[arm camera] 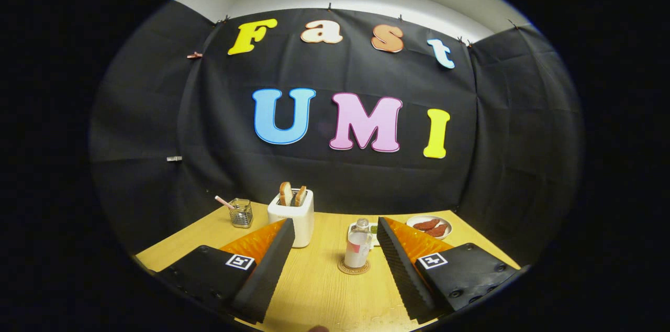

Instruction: Take the bottle from table, then pour the juice into the cup, finally place the bottle on the coaster

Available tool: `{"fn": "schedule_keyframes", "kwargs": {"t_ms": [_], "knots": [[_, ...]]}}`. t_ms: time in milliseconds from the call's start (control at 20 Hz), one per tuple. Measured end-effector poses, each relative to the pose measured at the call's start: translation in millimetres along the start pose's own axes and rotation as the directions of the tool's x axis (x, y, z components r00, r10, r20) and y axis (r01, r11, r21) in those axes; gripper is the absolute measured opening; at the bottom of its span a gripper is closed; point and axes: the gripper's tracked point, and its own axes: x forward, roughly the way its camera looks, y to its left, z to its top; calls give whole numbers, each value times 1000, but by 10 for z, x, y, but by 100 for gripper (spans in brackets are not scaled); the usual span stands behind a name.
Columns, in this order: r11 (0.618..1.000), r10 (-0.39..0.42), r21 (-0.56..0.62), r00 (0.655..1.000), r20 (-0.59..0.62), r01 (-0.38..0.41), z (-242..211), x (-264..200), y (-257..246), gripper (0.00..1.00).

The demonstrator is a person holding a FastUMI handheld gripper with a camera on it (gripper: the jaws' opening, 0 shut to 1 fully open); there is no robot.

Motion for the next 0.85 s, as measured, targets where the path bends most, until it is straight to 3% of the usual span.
{"fn": "schedule_keyframes", "kwargs": {"t_ms": [450, 850], "knots": [[998, 44, 45, 998, 41, -45, 187, -780, 82, 97], [998, 35, 48, 999, 34, -37, 100, -977, 85, 97]]}}
